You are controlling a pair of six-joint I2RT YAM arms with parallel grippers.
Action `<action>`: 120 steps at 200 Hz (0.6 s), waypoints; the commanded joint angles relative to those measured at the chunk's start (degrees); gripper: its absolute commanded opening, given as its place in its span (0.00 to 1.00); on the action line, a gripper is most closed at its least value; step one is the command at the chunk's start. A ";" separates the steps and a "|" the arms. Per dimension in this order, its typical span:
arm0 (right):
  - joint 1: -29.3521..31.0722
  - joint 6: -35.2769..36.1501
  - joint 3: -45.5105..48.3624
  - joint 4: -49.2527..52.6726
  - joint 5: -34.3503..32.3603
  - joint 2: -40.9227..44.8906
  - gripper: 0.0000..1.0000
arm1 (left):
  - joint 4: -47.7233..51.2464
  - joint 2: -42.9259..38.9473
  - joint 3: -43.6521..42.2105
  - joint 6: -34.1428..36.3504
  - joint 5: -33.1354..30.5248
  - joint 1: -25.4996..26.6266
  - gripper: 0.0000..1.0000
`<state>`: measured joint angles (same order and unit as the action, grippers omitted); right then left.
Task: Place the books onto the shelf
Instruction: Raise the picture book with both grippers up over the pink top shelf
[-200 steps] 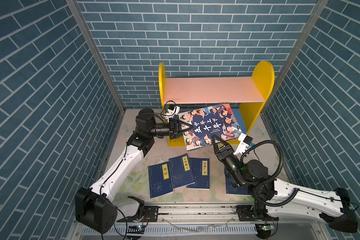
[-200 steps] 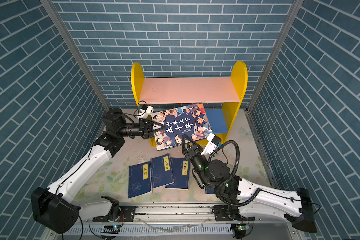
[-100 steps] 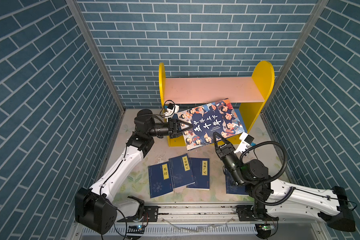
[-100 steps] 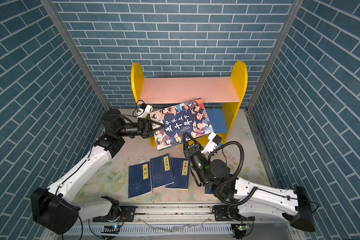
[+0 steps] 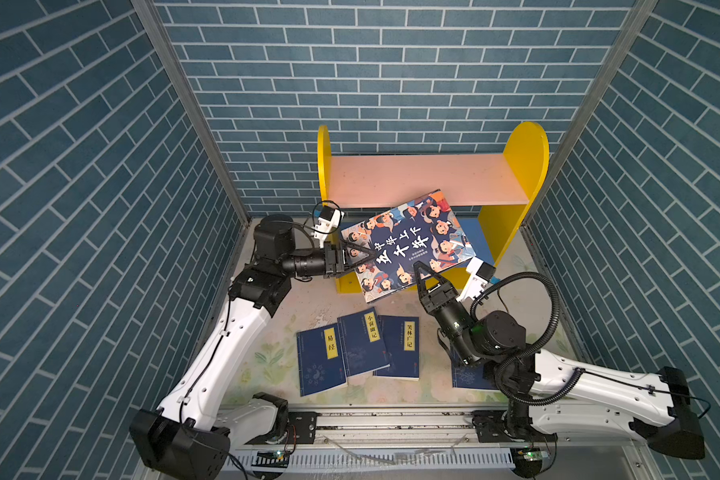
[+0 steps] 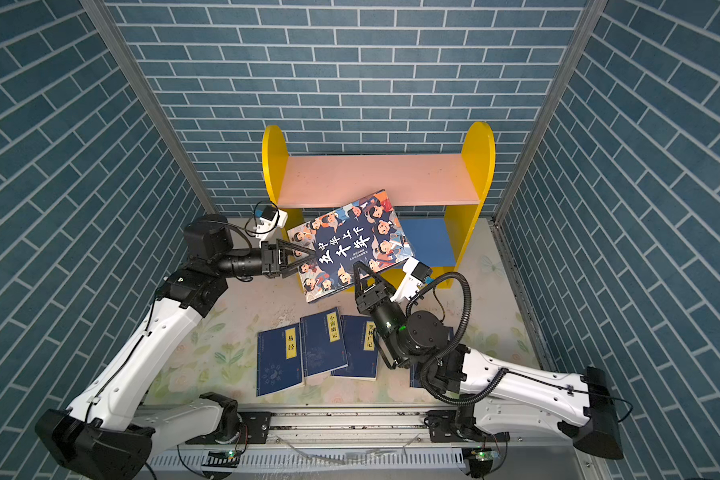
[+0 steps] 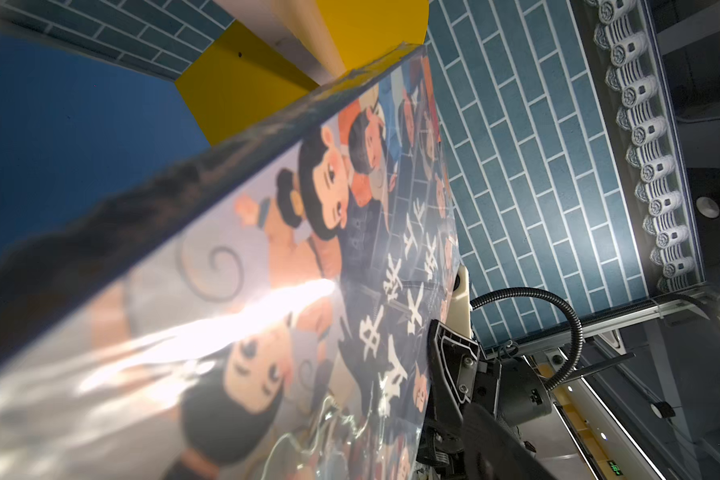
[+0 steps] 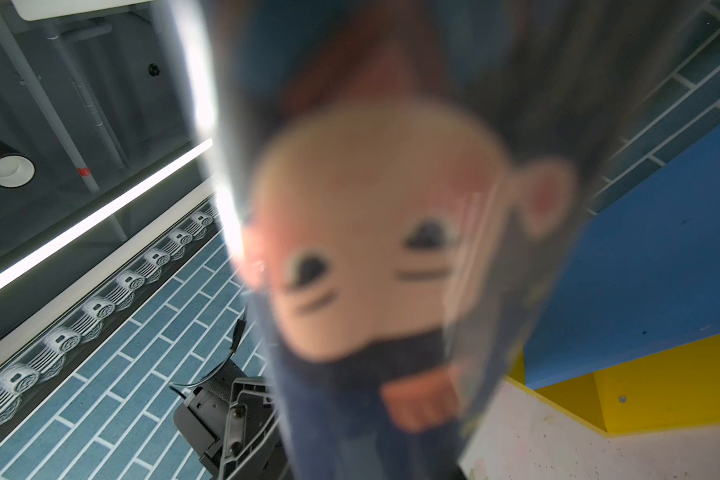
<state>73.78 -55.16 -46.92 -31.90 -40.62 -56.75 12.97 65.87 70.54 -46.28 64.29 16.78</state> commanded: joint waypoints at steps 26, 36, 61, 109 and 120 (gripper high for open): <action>-1.62 4.18 -5.87 -5.03 -0.02 0.07 0.00 | 8.69 -2.48 4.35 10.34 -1.32 -3.12 0.90; -1.95 4.09 -6.44 -5.07 0.18 -0.26 0.00 | 9.82 -2.58 5.10 11.28 -1.44 -3.45 0.91; -2.67 4.09 -8.24 -5.07 1.11 -0.96 0.00 | 15.11 -2.63 8.31 15.99 -2.04 -4.75 0.93; -3.73 4.27 -11.88 -5.33 4.36 -2.18 0.00 | 26.24 -2.34 14.96 26.58 -1.01 -6.29 0.93; -3.86 3.94 -12.64 -5.09 5.29 -2.31 0.00 | 26.99 -2.28 15.77 27.29 -0.11 -6.77 0.92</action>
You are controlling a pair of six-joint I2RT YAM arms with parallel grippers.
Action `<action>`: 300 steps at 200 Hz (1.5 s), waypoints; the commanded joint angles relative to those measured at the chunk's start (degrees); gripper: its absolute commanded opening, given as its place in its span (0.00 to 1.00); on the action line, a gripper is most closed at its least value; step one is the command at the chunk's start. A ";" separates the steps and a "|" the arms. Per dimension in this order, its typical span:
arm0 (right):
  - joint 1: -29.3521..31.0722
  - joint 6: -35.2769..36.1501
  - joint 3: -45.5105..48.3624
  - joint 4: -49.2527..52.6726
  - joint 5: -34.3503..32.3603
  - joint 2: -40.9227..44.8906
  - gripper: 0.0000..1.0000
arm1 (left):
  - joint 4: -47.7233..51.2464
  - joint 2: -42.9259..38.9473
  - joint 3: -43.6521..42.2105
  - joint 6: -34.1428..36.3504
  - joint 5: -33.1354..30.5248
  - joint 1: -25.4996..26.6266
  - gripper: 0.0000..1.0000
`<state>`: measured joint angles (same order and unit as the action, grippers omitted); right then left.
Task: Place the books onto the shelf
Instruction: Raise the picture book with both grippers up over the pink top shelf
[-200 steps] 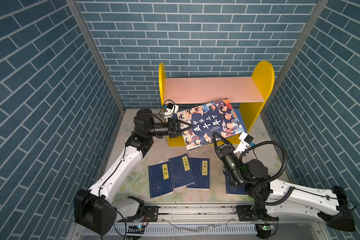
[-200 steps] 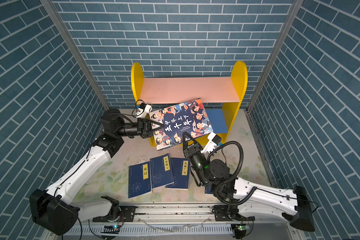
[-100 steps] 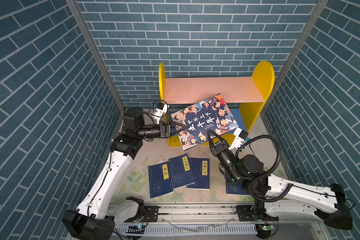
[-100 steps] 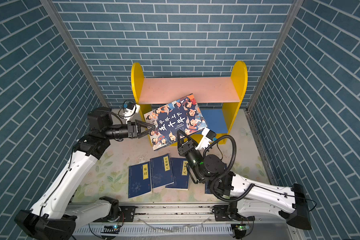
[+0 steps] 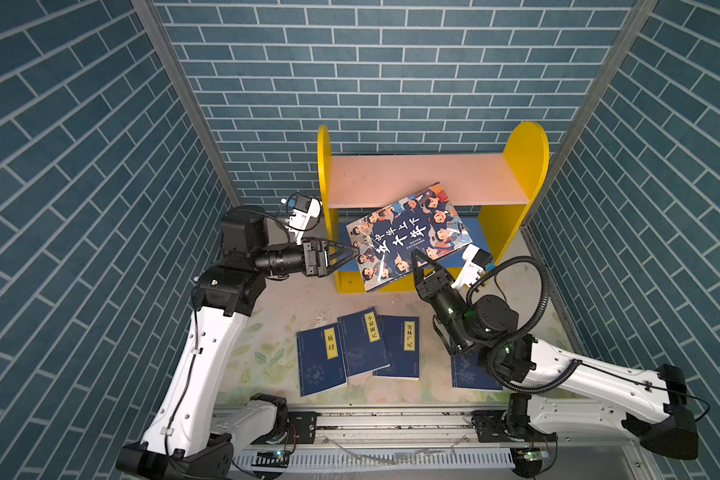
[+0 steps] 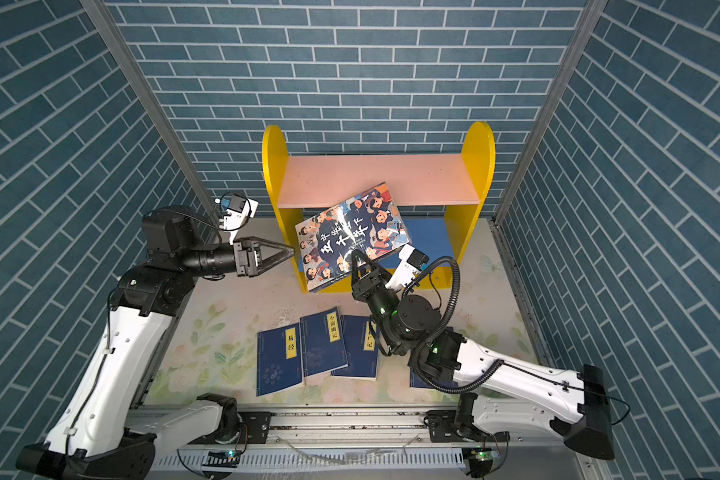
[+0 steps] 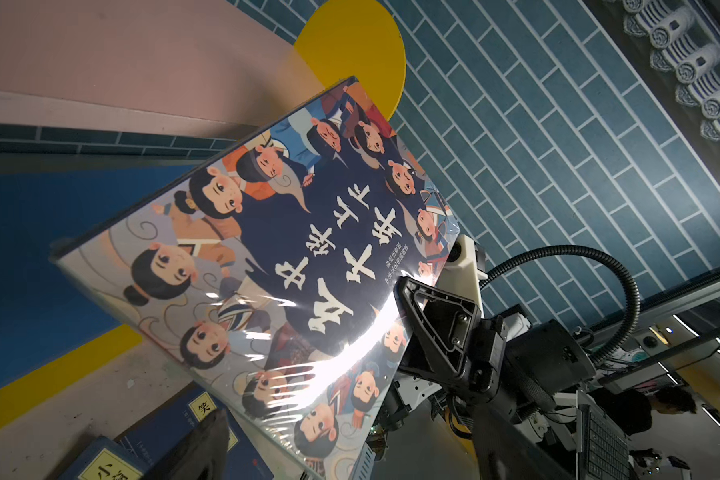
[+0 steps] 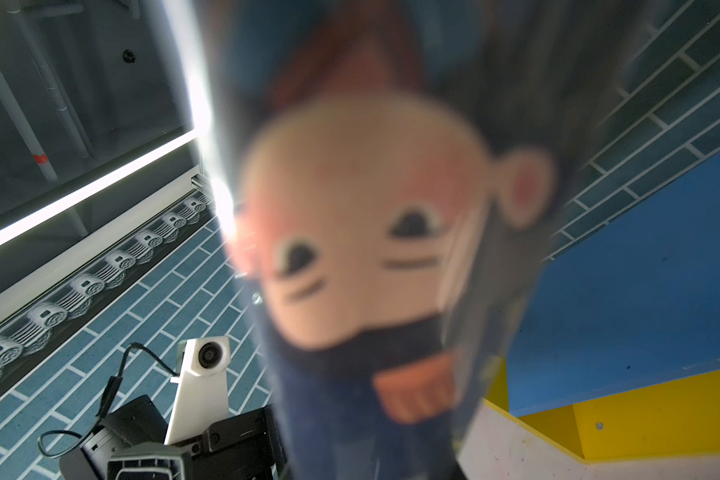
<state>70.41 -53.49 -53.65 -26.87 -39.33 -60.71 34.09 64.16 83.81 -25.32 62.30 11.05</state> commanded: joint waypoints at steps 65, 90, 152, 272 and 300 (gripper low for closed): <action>-0.71 0.43 -8.42 -8.87 6.54 1.70 0.00 | 8.75 0.89 9.82 8.36 3.86 -6.52 0.91; -1.01 1.36 -11.01 -8.32 7.08 1.05 0.00 | 8.68 1.34 12.80 7.93 3.98 -8.96 0.91; -3.28 1.94 -18.84 -5.16 8.22 -2.23 0.00 | 4.39 0.76 12.96 3.54 2.34 -10.35 0.91; -9.78 -0.15 -34.51 -2.31 7.12 -15.67 0.00 | -5.54 1.28 14.05 -3.49 1.59 -12.02 0.93; -11.12 -1.29 -37.07 -2.71 6.75 -18.46 0.00 | -8.81 1.85 13.95 -6.58 0.85 -12.02 0.93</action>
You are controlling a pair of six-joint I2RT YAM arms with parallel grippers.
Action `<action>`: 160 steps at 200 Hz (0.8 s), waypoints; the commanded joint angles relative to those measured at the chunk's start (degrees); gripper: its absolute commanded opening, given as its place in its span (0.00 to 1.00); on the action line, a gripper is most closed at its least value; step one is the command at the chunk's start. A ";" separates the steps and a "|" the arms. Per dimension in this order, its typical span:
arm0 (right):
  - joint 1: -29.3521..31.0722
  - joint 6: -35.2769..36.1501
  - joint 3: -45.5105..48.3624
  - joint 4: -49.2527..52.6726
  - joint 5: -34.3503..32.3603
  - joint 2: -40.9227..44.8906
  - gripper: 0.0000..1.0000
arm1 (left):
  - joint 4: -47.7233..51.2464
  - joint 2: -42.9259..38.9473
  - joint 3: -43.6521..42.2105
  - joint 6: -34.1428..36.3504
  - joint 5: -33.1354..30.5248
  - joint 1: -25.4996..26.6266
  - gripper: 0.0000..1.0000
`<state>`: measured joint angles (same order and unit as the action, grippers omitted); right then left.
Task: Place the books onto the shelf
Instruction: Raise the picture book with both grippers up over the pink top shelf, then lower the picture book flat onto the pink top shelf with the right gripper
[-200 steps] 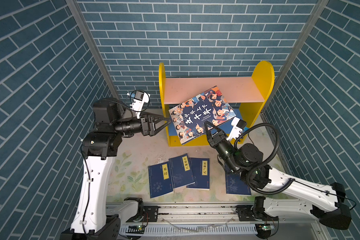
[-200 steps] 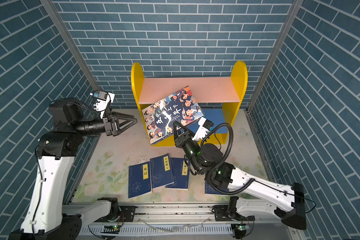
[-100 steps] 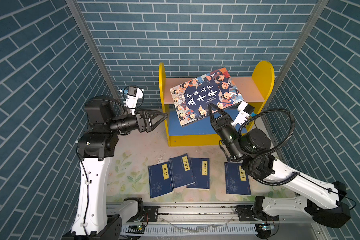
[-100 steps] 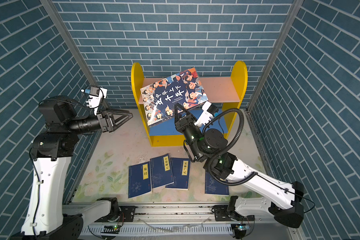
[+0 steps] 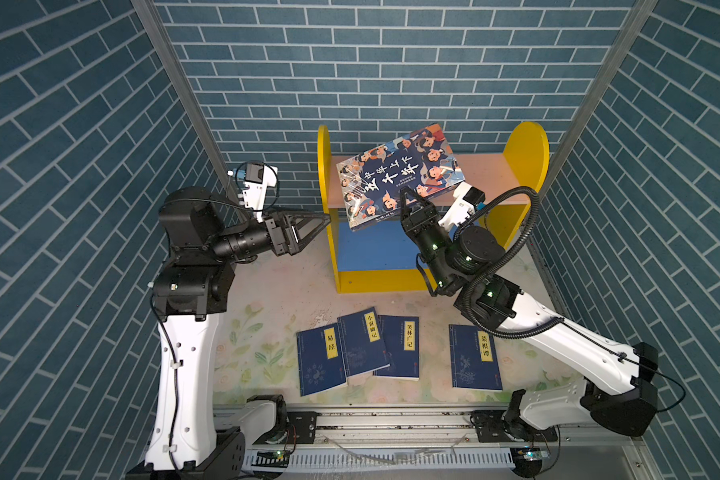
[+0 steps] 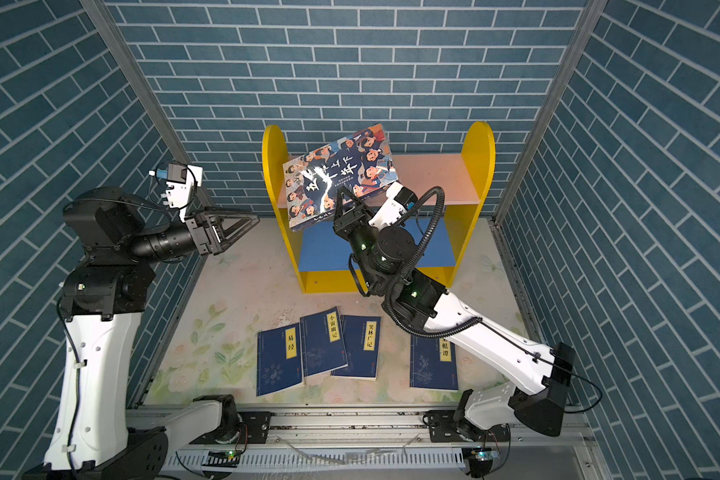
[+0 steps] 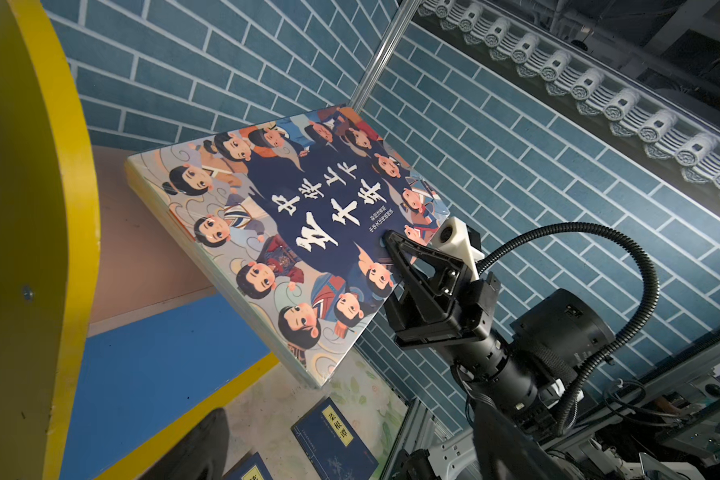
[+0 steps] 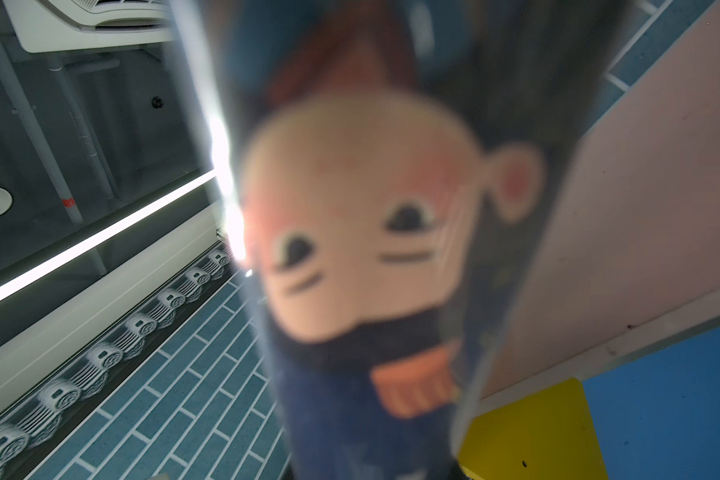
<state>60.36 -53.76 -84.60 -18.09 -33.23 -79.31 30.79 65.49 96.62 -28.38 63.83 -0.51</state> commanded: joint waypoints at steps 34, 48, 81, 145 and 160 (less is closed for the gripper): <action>-2.40 -3.41 -9.72 -10.83 0.12 -4.07 0.00 | -8.80 0.96 -0.23 -5.80 -2.22 -0.45 0.93; -3.39 -4.89 -10.46 -10.82 0.01 -5.46 0.00 | -10.34 1.13 -0.78 -7.15 -2.22 -0.45 0.93; -4.29 -8.04 -12.87 -9.72 0.27 -8.55 0.00 | -12.75 1.44 -1.42 -8.85 -1.26 -0.45 0.93; -5.17 -14.97 -16.98 -6.30 -0.34 -13.83 0.00 | -16.66 2.34 -3.21 -12.10 -0.82 -0.45 0.93; -5.16 -15.90 -16.99 -5.84 -0.14 -14.12 0.01 | -17.74 2.29 -3.76 -12.75 -0.56 -0.45 0.93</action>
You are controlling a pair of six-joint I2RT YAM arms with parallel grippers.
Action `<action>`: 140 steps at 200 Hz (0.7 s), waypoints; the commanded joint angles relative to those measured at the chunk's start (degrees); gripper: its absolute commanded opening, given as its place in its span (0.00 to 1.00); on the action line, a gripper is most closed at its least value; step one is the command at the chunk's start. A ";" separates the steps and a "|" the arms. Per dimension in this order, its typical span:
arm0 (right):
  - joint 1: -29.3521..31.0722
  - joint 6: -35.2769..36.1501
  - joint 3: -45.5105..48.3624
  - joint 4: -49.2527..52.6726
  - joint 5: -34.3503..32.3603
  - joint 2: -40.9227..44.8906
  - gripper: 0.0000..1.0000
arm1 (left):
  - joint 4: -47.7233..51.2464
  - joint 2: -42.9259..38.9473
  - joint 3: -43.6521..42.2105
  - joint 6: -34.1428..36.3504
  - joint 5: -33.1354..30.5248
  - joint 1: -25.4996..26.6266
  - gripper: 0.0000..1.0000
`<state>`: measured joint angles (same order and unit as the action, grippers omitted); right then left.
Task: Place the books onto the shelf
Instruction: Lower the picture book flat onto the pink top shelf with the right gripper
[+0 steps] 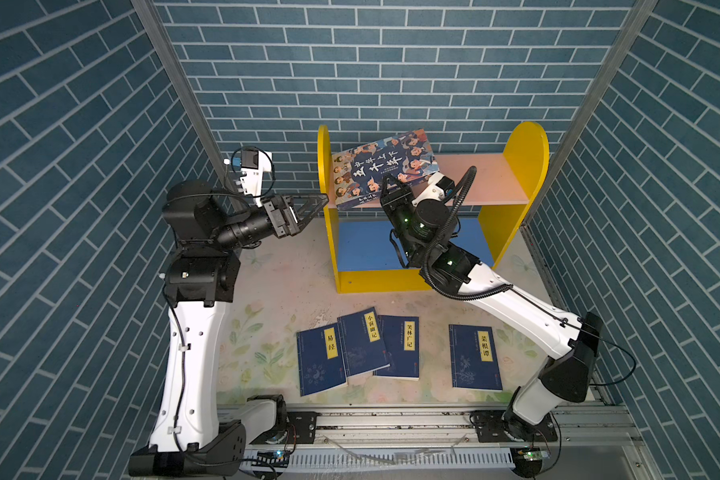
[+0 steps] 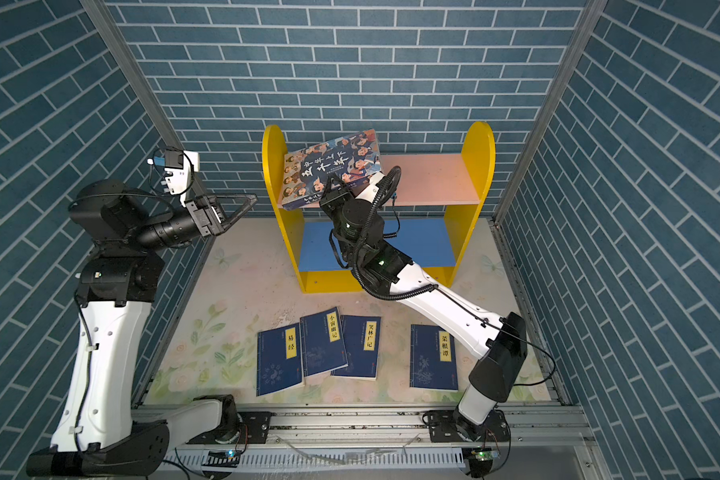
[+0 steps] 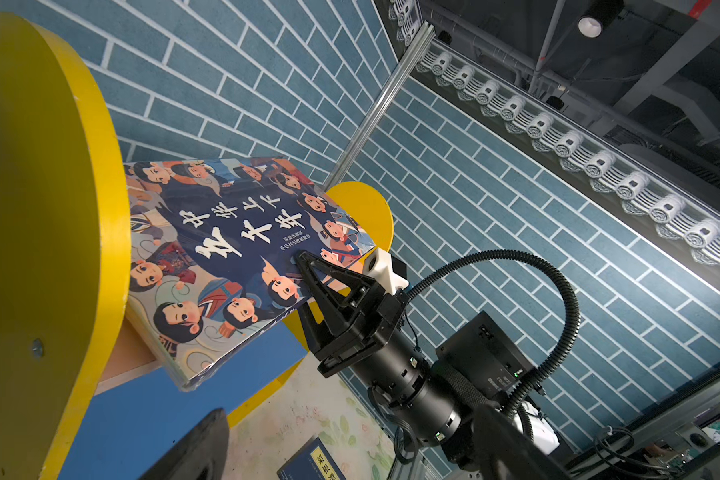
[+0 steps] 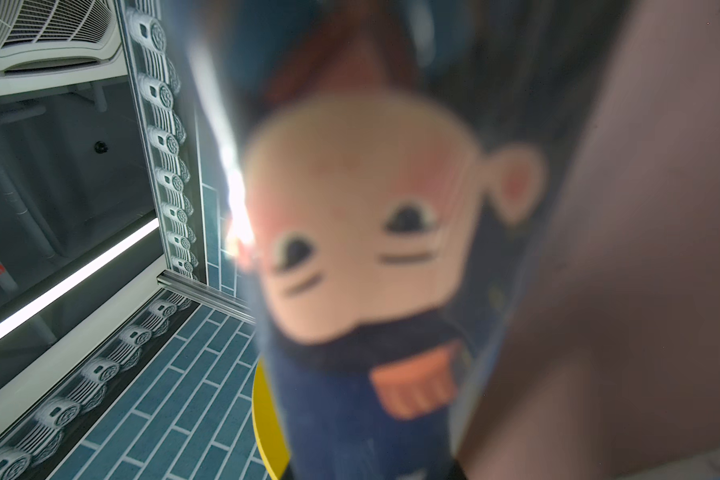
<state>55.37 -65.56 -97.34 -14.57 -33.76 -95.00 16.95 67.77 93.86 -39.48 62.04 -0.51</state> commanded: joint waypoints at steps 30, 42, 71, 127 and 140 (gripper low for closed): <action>-0.17 -5.05 -4.18 -7.91 0.36 1.87 0.10 | -4.71 0.34 -1.36 -2.47 1.59 -0.45 0.93; -0.14 -5.37 -4.10 -7.33 0.39 2.01 0.17 | -5.25 0.46 -1.57 -2.91 1.62 -0.45 0.93; -0.09 -6.41 -4.37 -5.36 0.71 2.19 0.35 | -6.55 0.61 -2.11 -4.19 1.53 -0.45 0.93; -0.01 -7.65 -4.53 -0.72 1.72 3.22 0.54 | -7.11 0.37 -2.46 -4.20 1.33 -0.45 0.94; -0.01 -8.37 -4.27 0.66 1.98 3.71 0.55 | -7.02 0.29 -2.63 -4.20 1.24 -0.45 0.94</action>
<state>55.37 -72.66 -98.85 -11.29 -33.10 -95.35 11.70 68.27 91.92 -43.59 62.83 -0.51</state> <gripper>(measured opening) 0.545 0.935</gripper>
